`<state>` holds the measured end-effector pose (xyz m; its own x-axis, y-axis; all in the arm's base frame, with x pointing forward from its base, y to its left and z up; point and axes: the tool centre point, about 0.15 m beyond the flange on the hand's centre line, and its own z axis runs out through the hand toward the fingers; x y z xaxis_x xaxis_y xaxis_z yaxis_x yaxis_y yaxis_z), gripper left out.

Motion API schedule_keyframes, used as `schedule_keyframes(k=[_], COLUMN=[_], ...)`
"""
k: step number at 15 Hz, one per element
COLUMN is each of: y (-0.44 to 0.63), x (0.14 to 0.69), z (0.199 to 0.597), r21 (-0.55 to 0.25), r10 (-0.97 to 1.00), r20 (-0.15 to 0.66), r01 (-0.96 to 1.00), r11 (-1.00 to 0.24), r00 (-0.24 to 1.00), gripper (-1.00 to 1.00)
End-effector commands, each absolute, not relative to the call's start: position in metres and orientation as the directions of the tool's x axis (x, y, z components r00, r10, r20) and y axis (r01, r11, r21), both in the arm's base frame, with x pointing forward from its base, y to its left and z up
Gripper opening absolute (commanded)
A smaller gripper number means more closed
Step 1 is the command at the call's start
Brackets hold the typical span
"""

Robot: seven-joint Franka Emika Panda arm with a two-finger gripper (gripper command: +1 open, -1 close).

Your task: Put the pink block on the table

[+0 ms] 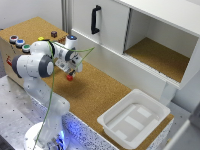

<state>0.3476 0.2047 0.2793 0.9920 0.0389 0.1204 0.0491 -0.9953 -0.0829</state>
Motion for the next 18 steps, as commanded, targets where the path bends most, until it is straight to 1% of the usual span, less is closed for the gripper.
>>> schedule_keyframes(k=[1,2,3,4,15,16,18], y=[0.228,0.236,0.247,0.255,0.255,0.25,0.25], x=[0.323,0.321,0.32,0.319,0.319,0.319,0.312], z=[0.334,0.339,0.344,0.348,0.348,0.345,0.325], r21=[-0.059,-0.088,-0.097,-0.081,-0.081,-0.081,-0.117], r10=[0.067,0.083,0.137,0.183,0.183,0.167,0.151], r20=[0.265,0.272,0.29,0.274,0.274,0.294,0.261], r01=[0.085,0.11,0.171,0.213,0.213,0.199,0.186], r11=[-0.995,-0.99,-0.98,-0.974,-0.974,-0.977,-0.975], r00=[0.962,0.959,0.947,0.944,0.944,0.941,0.953], gripper=[1.0,1.0,1.0,1.0,1.0,1.0,1.0])
